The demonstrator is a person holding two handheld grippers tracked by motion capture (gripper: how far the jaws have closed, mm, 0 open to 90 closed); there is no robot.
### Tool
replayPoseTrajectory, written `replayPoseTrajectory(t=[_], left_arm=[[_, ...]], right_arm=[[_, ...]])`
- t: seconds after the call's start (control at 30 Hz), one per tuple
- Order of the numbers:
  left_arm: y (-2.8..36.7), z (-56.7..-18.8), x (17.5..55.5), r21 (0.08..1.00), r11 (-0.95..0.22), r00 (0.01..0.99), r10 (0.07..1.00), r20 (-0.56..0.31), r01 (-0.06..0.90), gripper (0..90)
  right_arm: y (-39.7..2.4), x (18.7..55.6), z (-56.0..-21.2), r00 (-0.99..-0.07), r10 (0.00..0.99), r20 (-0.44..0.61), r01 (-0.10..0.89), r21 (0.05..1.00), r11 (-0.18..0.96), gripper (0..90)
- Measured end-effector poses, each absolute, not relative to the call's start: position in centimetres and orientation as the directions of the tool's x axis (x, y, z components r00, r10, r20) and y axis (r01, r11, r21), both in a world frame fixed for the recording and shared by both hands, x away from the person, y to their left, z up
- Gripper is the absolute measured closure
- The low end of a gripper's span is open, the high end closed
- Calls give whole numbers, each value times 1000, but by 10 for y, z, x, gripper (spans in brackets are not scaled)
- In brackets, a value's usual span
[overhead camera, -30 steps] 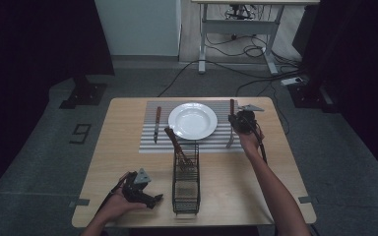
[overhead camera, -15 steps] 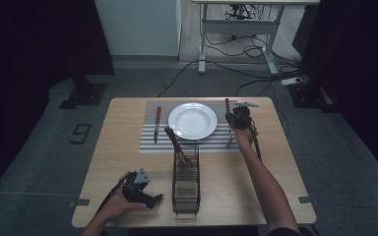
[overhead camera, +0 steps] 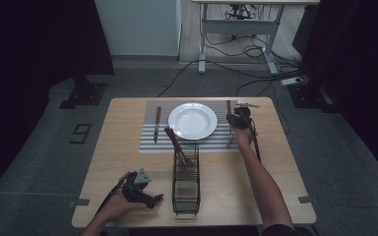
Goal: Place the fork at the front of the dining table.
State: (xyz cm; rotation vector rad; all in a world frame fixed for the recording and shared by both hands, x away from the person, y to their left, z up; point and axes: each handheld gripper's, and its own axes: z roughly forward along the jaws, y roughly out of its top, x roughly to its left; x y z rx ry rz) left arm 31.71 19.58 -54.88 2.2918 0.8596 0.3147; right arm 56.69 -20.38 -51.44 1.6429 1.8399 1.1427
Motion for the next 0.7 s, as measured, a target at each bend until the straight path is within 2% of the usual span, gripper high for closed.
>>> replayPoseTrajectory(t=[0.37, 0.7], left_arm=[[196, -549, 317, 659, -565, 754, 657, -6, 497, 0], [195, -549, 316, 659, -564, 754, 657, -7, 497, 0]], right_arm=[[-195, 576, -522, -210, 960, 184, 620, 784, -15, 795], [-199, 583, -537, -169, 967, 190, 643, 765, -38, 791]])
